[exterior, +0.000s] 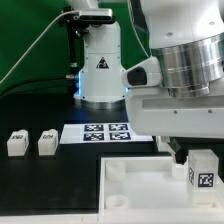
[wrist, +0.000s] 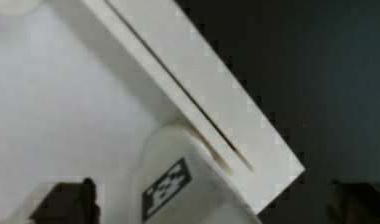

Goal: Assemble one leg

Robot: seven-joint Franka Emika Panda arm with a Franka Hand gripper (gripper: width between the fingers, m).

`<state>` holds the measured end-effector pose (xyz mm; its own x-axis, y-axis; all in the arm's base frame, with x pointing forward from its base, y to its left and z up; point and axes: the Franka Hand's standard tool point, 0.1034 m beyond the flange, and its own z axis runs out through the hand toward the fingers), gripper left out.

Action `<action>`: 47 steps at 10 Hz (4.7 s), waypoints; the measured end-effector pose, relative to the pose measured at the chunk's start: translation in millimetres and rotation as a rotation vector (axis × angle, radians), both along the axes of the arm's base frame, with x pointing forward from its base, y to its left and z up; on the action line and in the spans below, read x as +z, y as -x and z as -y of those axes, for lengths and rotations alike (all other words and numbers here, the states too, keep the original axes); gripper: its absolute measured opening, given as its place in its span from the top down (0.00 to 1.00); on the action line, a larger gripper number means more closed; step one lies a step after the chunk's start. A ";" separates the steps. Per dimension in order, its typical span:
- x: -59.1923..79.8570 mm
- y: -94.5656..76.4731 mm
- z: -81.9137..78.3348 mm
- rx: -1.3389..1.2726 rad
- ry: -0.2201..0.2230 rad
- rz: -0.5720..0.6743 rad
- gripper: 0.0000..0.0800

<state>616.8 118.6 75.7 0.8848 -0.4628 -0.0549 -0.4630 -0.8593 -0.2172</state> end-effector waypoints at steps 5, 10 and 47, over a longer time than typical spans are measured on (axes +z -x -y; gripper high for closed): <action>-5.8 -10.3 4.9 0.522 0.085 0.115 0.19; -7.4 -9.1 5.1 0.202 0.062 0.051 0.63; -0.6 -7.4 12.7 -0.980 -0.034 -0.213 0.63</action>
Offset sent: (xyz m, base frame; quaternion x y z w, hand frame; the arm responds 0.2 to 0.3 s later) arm 0.0193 -0.0155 -0.0060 -0.0642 -0.0028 -0.2680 0.9613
